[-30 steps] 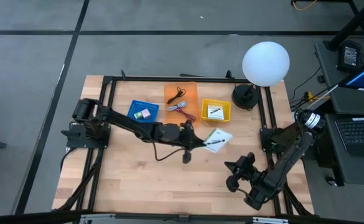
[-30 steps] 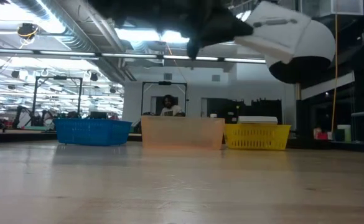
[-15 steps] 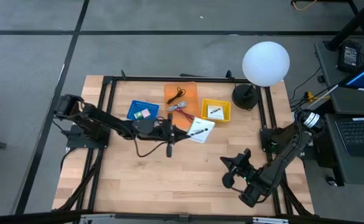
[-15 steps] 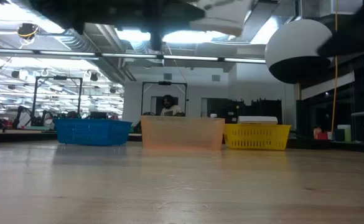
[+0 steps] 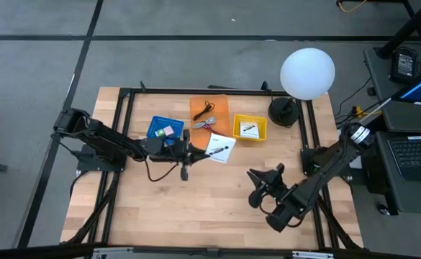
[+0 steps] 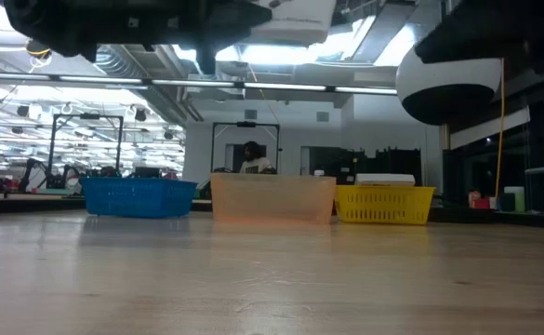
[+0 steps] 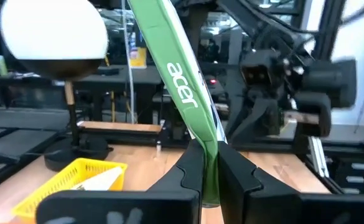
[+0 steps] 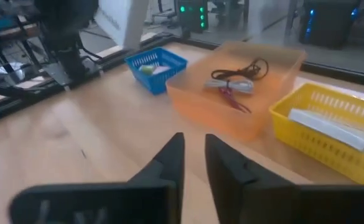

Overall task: Pick and place items into bin
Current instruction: Put the white USB box into the yellow bin

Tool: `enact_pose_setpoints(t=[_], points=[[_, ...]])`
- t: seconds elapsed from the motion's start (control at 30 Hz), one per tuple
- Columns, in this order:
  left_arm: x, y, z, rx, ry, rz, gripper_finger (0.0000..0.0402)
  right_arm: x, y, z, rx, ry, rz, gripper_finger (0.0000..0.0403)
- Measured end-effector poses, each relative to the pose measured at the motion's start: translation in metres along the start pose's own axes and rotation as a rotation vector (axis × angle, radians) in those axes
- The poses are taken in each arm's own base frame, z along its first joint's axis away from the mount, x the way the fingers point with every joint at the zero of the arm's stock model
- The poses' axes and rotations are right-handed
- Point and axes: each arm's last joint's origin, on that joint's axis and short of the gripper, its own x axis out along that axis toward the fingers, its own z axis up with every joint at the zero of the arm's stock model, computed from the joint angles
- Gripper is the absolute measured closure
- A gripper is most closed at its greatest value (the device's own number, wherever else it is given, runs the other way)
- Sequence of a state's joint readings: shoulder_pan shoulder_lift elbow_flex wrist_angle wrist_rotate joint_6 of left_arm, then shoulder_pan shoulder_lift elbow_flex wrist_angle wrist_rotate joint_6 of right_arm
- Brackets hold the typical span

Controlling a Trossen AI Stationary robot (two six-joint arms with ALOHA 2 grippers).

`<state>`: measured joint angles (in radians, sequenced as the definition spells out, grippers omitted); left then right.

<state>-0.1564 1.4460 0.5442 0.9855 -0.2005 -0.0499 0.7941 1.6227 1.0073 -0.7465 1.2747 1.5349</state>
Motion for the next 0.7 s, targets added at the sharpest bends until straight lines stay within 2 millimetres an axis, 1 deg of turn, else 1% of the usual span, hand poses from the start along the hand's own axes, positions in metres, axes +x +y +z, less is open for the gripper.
enact_pose_setpoints(t=[0.17,0.3,0.37,0.47,0.6,0.7], points=[[-0.003,0.001,-0.004,0.007,0.01,-0.006,0.0384,0.006,0.013,0.013,-0.018,-0.015,0.038,0.0305],[-0.003,0.0,-0.002,0.022,-0.009,-0.04,0.0384,0.018,0.023,0.026,-0.068,0.007,0.074,0.0275],[-0.003,-0.001,0.0,0.024,-0.029,-0.077,0.0384,0.026,0.028,0.032,-0.09,0.041,0.109,0.0266],[-0.003,-0.002,-0.001,0.026,-0.022,-0.108,0.0384,0.034,0.034,0.041,-0.152,0.025,0.144,0.0258],[-0.003,-0.002,-0.001,0.034,-0.023,-0.11,0.0384,0.031,0.037,0.057,-0.177,-0.001,0.207,0.0253],[-0.003,-0.003,-0.001,0.053,-0.024,-0.14,0.0384,0.028,0.04,0.065,-0.187,-0.024,0.249,0.0253]])
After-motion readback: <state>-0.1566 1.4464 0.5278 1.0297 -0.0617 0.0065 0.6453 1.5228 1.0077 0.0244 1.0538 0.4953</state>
